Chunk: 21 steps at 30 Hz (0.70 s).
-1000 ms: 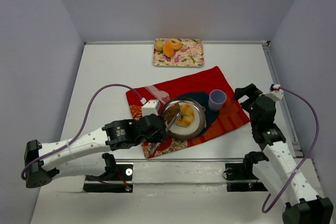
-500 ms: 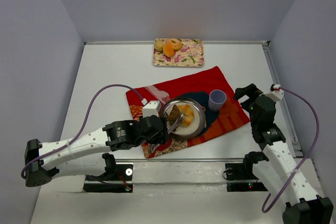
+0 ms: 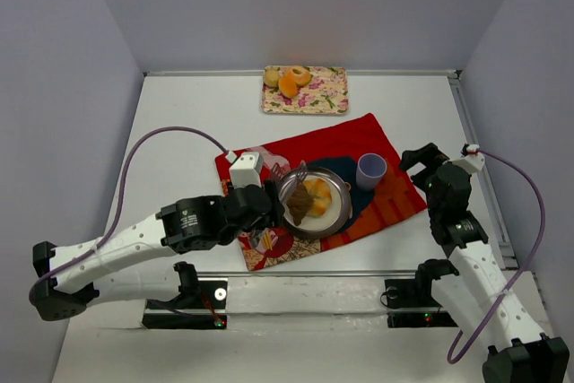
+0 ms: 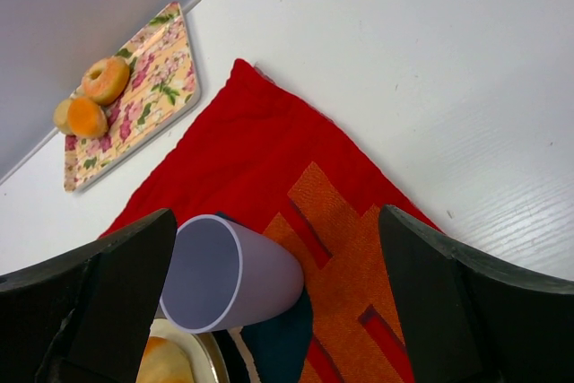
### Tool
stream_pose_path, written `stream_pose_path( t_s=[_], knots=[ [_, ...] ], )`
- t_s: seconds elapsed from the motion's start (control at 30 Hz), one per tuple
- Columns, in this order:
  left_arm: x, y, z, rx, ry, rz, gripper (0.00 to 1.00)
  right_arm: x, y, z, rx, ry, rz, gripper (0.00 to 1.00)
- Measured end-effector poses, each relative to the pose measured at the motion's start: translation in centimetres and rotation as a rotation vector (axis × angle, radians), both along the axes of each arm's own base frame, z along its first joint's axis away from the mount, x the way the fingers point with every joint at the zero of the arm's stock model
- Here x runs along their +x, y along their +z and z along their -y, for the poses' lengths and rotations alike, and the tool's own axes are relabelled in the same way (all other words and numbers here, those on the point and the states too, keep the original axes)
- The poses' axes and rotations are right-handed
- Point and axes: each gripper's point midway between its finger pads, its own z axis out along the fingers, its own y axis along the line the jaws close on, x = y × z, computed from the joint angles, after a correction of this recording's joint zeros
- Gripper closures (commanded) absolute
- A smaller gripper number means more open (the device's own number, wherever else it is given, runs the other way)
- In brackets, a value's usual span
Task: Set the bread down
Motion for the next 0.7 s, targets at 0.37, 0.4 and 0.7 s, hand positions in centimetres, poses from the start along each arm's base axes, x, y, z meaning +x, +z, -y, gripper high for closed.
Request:
stream_pose_path(
  t_s=[0.37,0.4,0.7],
  knots=[
    [8.1,4.5,-3.3,0.064,0.295,0.234,0.36,0.0,0.0,0.0,-0.001,-0.002,0.0,0.0],
    [9.7,4.4,-4.4,0.089,0.342,0.244,0.37,0.0,0.0,0.0,-0.001,-0.002,0.0,0.0],
    [17.1,0.6,-15.3,0.263,0.684,0.225,0.39,0.0,0.0,0.1,-0.002,-0.004,-0.001,0.0]
  ],
)
